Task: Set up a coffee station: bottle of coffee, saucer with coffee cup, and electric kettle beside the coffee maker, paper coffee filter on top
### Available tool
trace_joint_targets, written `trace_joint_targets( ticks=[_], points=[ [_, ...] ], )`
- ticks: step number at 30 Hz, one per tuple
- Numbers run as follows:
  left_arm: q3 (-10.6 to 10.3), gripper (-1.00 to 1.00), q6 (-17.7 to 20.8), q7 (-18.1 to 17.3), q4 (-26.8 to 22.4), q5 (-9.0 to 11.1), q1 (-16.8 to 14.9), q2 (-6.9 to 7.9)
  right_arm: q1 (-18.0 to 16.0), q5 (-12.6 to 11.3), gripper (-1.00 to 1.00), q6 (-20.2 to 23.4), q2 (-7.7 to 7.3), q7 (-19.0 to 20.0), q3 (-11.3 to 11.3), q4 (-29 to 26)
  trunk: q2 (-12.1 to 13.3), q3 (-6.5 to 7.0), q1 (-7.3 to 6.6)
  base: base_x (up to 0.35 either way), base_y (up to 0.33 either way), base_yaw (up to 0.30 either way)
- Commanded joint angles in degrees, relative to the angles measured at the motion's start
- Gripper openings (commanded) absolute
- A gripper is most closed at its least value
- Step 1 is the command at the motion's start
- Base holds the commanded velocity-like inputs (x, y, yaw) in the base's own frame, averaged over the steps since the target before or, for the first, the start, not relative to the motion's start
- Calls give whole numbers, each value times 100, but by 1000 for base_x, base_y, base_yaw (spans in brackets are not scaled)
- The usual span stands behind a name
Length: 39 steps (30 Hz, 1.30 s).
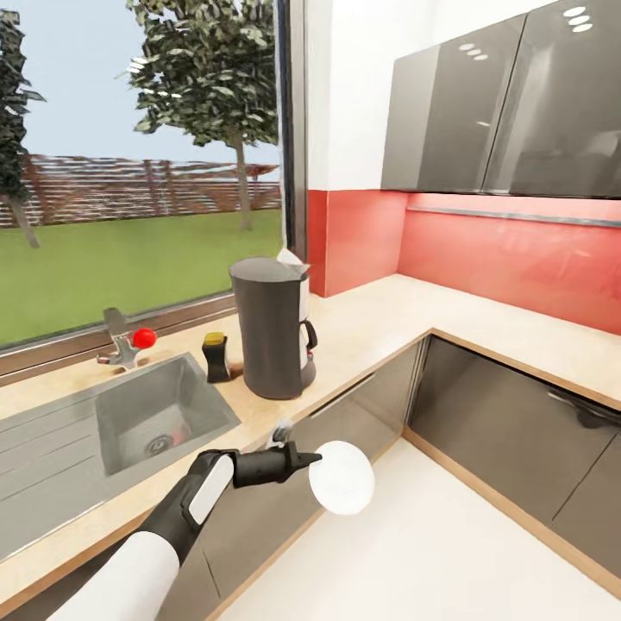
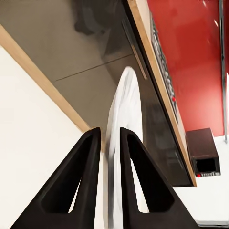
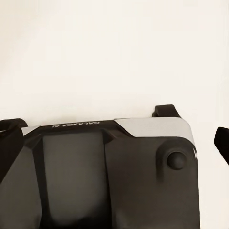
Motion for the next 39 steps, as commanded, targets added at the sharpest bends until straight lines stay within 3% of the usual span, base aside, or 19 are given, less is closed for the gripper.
trace_joint_targets(
  ticks=[1,29,39],
  points=[
    [1,-100,27,-1,-1,11,-5,1,1,-43,100,35,0,-27,49,-13,-7,-9,4,232,-270,0],
    [10,-100,23,2,7,10,-5,8,24,-46,100,33,0,-34,48,-13,-7,-9,4,205,-275,0],
    [3,-100,27,-1,-5,34,-5,9,24,-46,100,33,0,-36,50,-13,-7,-9,4,151,-303,249]
  ],
)
